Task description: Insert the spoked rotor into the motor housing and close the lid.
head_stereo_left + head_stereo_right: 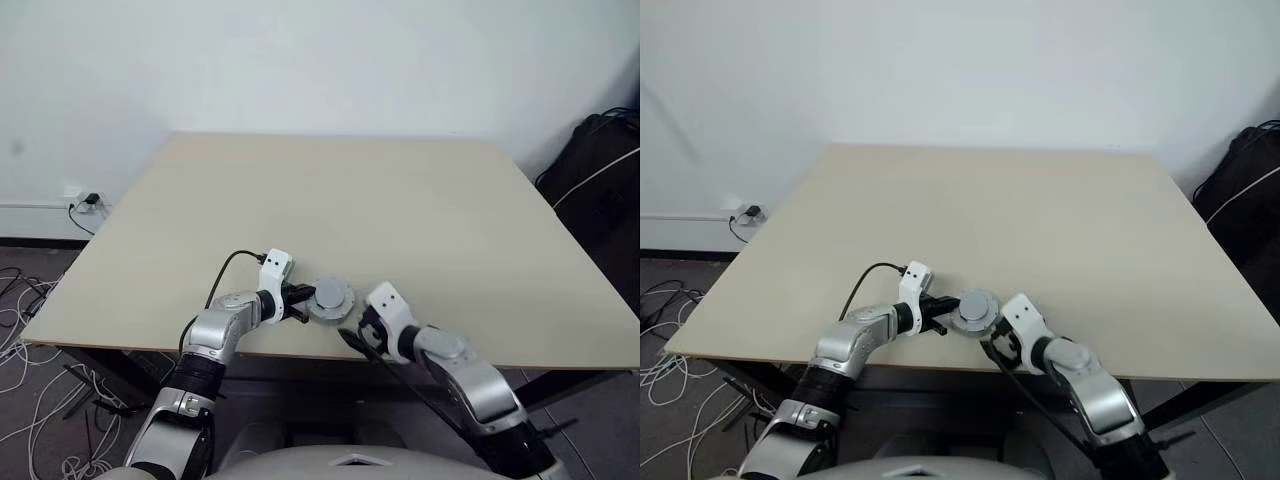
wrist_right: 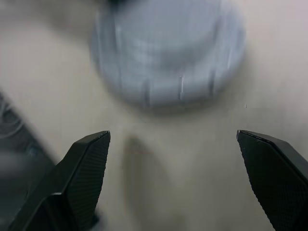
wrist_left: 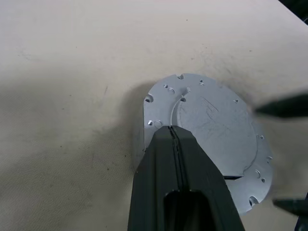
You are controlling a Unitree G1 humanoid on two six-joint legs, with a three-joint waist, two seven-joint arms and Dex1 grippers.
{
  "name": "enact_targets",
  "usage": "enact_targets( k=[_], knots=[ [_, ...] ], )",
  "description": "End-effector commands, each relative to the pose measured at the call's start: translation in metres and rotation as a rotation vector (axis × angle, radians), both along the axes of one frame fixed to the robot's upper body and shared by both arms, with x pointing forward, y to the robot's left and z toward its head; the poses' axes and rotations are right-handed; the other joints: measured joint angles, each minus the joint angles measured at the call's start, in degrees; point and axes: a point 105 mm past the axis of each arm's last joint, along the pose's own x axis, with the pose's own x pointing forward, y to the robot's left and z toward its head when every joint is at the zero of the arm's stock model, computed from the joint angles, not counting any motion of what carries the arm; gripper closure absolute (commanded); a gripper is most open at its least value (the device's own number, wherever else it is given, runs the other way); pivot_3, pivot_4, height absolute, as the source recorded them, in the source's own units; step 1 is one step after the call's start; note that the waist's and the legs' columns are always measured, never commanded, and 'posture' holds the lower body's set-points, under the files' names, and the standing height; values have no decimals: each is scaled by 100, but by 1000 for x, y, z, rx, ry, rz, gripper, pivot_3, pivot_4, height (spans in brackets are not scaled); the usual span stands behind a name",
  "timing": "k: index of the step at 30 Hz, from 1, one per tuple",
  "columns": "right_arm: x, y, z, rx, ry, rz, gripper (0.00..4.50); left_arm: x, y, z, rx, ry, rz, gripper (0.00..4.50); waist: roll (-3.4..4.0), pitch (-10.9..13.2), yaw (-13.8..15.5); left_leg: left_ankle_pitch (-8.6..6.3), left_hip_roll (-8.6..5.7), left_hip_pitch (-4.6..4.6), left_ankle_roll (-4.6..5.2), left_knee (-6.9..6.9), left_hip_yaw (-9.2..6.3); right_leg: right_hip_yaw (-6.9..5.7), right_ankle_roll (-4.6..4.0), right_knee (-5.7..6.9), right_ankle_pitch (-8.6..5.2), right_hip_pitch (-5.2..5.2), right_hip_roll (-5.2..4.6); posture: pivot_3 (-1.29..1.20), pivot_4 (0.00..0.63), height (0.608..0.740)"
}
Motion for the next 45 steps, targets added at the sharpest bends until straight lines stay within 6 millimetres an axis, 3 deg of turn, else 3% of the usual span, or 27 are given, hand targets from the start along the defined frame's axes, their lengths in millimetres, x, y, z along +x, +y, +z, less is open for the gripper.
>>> enact_targets(
  k=[1,7,10,19,31,45],
  knots=[
    [16,1,41,156,-124,-62,15,-9,-5,-9,10,49,-28,4500,-1,4,0,0,0,-1,0,0,0,0,2,0,1,0,0,0,0,740],
    [40,-16,42,440,-7,-430,15,-8,-7,-9,12,45,-38,4500,2,7,6,-1,2,-2,1,-5,-5,0,8,-14,5,6,1,0,0,740],
    [45,-16,32,523,99,-512,15,-8,-7,-9,15,44,-40,4500,7,5,21,-3,1,-6,5,-9,-5,1,19,-28,13,5,0,0,0,740],
    [48,5,19,616,226,-497,15,-10,-8,-11,12,52,-38,4500,31,-6,35,-4,0,-7,7,-41,-4,0,21,-48,17,-4,-1,0,0,740],
    [29,43,14,769,429,-351,15,-10,-9,-11,11,51,-37,4500,34,-7,2,-5,0,-6,7,-41,-3,0,21,-49,16,-3,-1,0,0,740],
    [39,42,14,1115,561,-500,15,-12,-9,-11,15,50,-44,4500,38,-13,-66,-6,2,0,5,-47,-3,2,22,-50,16,-1,0,0,0,740]
  ],
)
